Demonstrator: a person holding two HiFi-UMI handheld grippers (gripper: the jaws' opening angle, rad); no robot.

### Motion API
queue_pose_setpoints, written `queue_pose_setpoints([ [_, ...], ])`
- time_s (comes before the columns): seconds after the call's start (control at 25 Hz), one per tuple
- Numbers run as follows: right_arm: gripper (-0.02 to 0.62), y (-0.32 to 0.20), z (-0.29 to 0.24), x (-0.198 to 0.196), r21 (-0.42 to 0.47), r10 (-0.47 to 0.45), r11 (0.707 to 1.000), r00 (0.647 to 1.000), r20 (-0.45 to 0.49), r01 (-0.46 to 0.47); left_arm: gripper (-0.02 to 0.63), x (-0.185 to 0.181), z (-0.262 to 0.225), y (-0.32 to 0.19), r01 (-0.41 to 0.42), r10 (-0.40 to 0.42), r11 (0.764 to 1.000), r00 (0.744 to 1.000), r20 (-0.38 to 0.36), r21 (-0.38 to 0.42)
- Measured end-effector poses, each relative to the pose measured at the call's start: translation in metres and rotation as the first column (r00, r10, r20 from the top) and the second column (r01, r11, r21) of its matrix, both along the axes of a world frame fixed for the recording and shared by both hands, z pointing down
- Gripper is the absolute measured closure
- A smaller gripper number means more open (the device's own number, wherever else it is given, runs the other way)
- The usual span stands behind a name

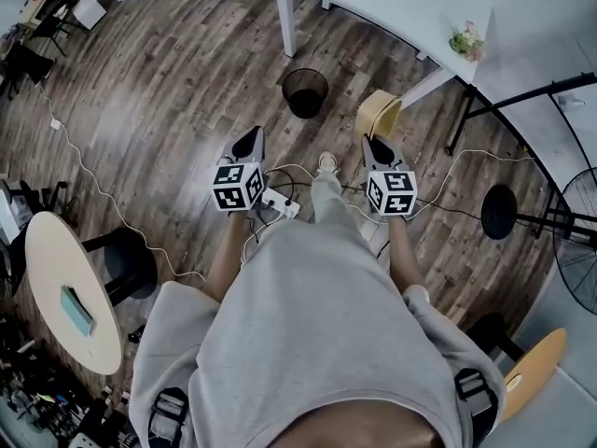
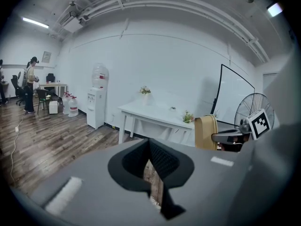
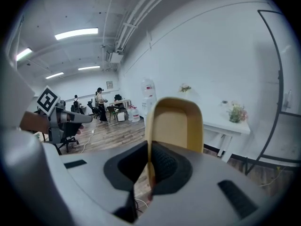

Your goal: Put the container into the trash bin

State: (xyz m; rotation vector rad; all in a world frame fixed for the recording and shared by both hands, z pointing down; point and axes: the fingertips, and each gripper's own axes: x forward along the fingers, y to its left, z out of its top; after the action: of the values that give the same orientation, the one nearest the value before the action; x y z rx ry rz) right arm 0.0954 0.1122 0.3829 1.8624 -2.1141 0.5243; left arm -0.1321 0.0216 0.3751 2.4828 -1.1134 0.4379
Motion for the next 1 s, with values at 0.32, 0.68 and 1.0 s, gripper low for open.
queue_pose_setpoints([
  [0.32,0.566,-0.072,-0.002,0.037,-0.017,-0.052,0.999,0.999,0.018,0.052,0.595,0.031,-0.003,-0.061,0.062,-0.061,0.998,0.998,0.017,-0.027],
  [0.68,0.566,-0.137,0.005,0.08,-0.041,-0.1,0.994,0.994,0.048,0.102,0.595,0.074,0.001,-0.119,0.113,-0.111,0.992,0.993,0.04,-0.053],
  [1.0,0.566,-0.186,0.012,0.094,-0.066,-0.158,0.984,0.985,0.071,0.163,0.595,0.095,0.0,-0.16,0.154,-0.15,0.986,0.987,0.059,-0.067],
])
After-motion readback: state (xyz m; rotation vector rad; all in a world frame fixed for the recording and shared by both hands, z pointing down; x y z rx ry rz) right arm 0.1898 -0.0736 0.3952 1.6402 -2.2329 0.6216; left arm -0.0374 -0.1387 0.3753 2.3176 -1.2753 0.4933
